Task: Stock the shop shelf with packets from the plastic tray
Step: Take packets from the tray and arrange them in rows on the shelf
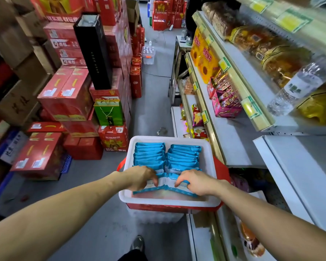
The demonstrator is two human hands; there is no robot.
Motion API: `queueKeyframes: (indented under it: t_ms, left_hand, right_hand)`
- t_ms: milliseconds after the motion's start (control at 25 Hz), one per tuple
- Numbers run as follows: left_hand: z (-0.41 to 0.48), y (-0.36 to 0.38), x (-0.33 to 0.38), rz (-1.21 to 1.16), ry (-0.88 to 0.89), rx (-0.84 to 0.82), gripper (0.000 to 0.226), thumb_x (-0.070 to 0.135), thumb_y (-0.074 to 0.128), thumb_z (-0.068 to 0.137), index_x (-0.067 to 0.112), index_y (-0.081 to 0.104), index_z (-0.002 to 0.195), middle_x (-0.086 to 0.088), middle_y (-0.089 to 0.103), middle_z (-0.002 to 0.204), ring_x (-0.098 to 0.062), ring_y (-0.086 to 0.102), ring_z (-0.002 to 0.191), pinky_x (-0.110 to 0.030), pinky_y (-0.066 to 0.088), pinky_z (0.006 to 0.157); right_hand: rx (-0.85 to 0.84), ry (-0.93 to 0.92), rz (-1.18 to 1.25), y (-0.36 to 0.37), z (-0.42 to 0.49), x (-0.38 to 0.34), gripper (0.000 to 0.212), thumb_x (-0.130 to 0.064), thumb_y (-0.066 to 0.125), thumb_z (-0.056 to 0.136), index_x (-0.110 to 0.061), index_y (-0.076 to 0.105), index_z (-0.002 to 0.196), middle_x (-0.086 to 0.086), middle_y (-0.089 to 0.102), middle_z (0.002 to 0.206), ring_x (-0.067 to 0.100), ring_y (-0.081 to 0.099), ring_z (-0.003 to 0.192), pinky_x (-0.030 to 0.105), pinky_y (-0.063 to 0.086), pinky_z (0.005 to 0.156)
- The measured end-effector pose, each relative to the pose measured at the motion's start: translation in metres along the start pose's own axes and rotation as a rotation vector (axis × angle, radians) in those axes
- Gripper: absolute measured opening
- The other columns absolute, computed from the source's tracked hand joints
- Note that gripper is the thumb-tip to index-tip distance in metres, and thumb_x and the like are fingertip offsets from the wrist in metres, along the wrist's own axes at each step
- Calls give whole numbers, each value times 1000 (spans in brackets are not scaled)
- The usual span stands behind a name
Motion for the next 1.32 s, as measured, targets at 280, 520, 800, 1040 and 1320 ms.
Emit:
queueKeyframes:
  t_ms: [280, 520, 800, 1040, 1320]
  left_hand:
    - [1, -94, 8, 135, 70, 31, 53, 2, 47, 92, 42, 69, 120, 8, 62, 129, -18, 59, 114, -30, 48, 95]
    - [-8, -285, 33, 208, 128, 209, 43, 10, 57, 93, 46, 71, 111, 13, 62, 113, -14, 61, 105, -35, 49, 98]
    - [-36, -486, 136, 175, 273, 353, 50, -1, 65, 89, 45, 78, 102, 19, 69, 106, 0, 62, 89, -19, 49, 78]
    - [-14, -566, 305, 186, 576, 391, 46, -5, 69, 88, 39, 80, 98, 22, 70, 100, -2, 61, 82, -23, 44, 72]
    - [6, -540, 525, 235, 928, 314, 40, -6, 68, 88, 29, 81, 103, 13, 72, 115, -3, 64, 98, -8, 47, 76]
  right_hand:
    - [133, -7, 16, -90, -9, -5, 62, 10, 46, 85, -38, 74, 113, -8, 61, 128, 14, 55, 119, 33, 45, 104]
    - [312, -3, -104, -269, -62, -31, 58, 5, 48, 90, -42, 74, 112, -10, 56, 126, 15, 53, 117, 30, 46, 97]
    - [482, 52, -180, -444, -204, -44, 67, 11, 45, 83, -38, 75, 118, -11, 59, 122, 15, 57, 105, 31, 48, 91]
    - [695, 290, -147, -495, -384, 10, 73, 14, 56, 74, -42, 75, 117, -16, 65, 121, 10, 63, 101, 36, 55, 88]
    - [791, 711, -109, -424, -599, 70, 72, 10, 65, 78, -49, 72, 119, -17, 64, 123, 4, 59, 101, 18, 48, 86]
Point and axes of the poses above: each hand's wrist, its own z-axis towards the middle knuckle, its own y-axis out of the palm, x = y × z, the point moved 10 cm from there along z, towards the middle knuckle
